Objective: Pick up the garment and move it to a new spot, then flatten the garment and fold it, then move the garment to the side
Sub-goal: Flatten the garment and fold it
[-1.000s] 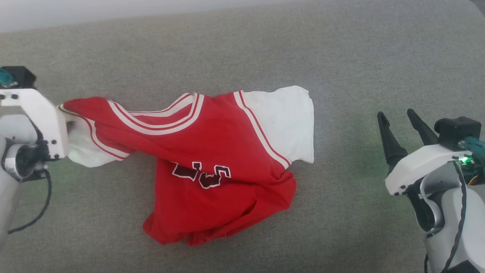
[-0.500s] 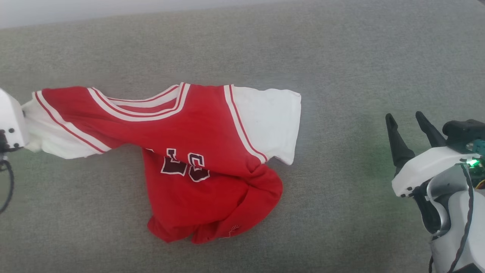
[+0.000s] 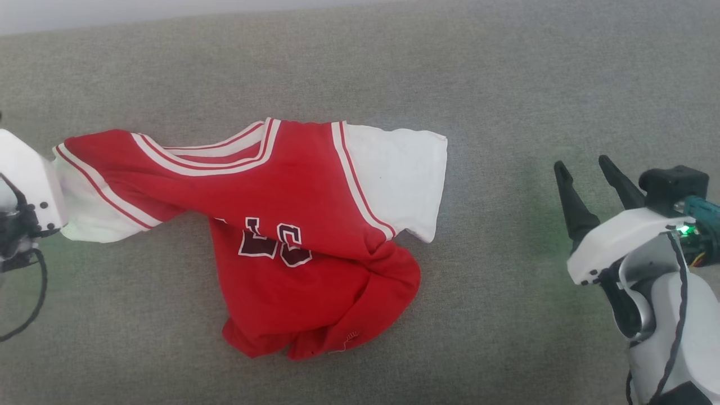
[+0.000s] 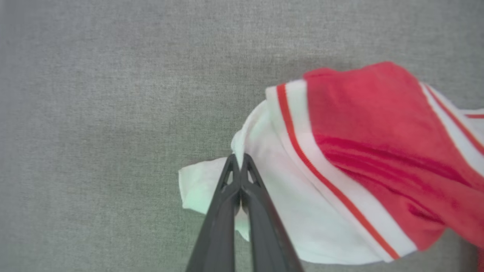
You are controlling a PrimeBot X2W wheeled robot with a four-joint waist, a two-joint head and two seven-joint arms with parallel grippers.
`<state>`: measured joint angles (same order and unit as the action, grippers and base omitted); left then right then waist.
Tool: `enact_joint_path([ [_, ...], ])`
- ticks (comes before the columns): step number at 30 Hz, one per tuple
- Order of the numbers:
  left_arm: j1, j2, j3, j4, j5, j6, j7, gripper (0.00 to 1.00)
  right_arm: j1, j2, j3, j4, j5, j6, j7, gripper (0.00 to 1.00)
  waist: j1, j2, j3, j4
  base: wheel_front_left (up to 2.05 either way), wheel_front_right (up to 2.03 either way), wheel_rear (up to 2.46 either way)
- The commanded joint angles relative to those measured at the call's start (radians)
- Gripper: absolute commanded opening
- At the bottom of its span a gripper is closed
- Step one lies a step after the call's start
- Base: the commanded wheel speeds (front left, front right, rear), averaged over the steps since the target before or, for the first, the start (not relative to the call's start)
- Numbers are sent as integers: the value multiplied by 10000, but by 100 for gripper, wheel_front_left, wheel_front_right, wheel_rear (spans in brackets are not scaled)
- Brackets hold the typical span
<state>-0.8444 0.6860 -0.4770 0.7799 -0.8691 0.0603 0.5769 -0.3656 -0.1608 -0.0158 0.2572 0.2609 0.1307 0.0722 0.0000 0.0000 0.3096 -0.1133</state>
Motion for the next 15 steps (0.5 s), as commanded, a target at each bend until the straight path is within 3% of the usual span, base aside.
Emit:
enact_joint_path([
  [1,-154,-92,-6,188,-27,-70,-60,0,-128,26,61,-2,-35,1,56,100,0,0,-5,-14,0,0,0],
  [2,-224,-137,-17,368,-28,-113,-95,0,-143,30,126,2,-23,1,39,100,0,0,-14,-21,0,0,0],
  [3,-304,-164,-29,517,19,-168,-246,29,-164,35,210,10,-5,1,50,100,0,0,-26,-27,0,0,0],
  [4,-390,-225,32,641,-13,-199,-401,79,-183,40,303,7,20,1,75,100,0,0,-45,-29,0,0,0],
  [5,-461,-279,58,760,-25,-261,-561,100,-191,43,395,-3,57,1,71,100,0,0,-73,-25,0,0,0],
  [15,-100,-482,-42,535,286,-791,-2339,100,304,-101,1139,-96,310,1,337,100,0,0,-921,301,0,0,0],
])
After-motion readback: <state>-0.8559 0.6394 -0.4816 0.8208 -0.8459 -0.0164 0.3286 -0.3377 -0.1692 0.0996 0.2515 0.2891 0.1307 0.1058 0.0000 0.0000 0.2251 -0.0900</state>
